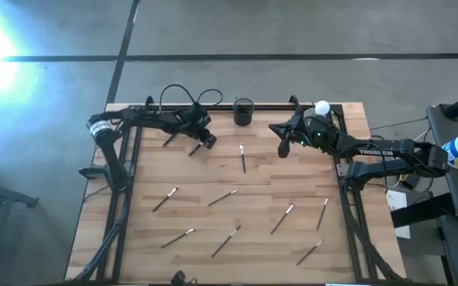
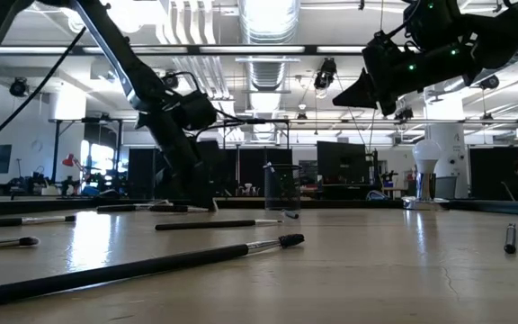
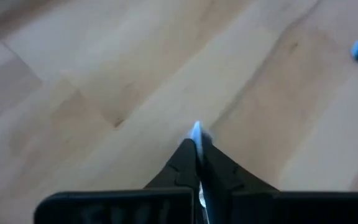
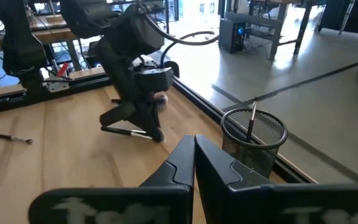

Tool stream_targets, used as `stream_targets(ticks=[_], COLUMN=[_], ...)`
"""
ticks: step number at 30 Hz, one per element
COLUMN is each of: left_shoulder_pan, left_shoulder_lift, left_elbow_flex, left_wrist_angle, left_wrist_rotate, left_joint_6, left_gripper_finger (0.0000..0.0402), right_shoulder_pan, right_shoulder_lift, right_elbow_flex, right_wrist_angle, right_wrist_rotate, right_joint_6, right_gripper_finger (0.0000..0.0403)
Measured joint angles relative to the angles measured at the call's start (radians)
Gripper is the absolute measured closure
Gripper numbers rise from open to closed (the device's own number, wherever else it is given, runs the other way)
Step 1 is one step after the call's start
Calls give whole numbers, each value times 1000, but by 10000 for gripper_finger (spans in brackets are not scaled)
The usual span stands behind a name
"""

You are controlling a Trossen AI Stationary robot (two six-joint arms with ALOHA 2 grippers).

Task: Put items in baskets/containers
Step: Put the black foundation brush into the black pen holder

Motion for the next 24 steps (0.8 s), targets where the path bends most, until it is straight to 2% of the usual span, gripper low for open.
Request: stream_targets(ticks=[3,7,13,18,24], left_shoulder_pan=[-15,-46,-110,-129,-115], left_shoulder_lift=[-91,-236,-371,-337,-194], left_elbow_flex=[-35,-139,-340,-398,-266], left_wrist_angle=[67,258,760,1121,1209], left_wrist_rotate=[-4,-5,-5,-5,31], left_joint_6=[-23,-96,-179,-205,-91], left_gripper_finger=[399,400,401,401,401], right_shoulder_pan=[0,0,26,35,35], right_shoulder_lift=[0,3,78,183,250], right_elbow_flex=[0,-2,-2,-1,-1], right_wrist_angle=[0,1,88,222,349], right_wrist_rotate=[-2,-5,-14,-46,-91], right_joint_6=[1,52,114,143,153], right_gripper_finger=[394,394,393,371,341])
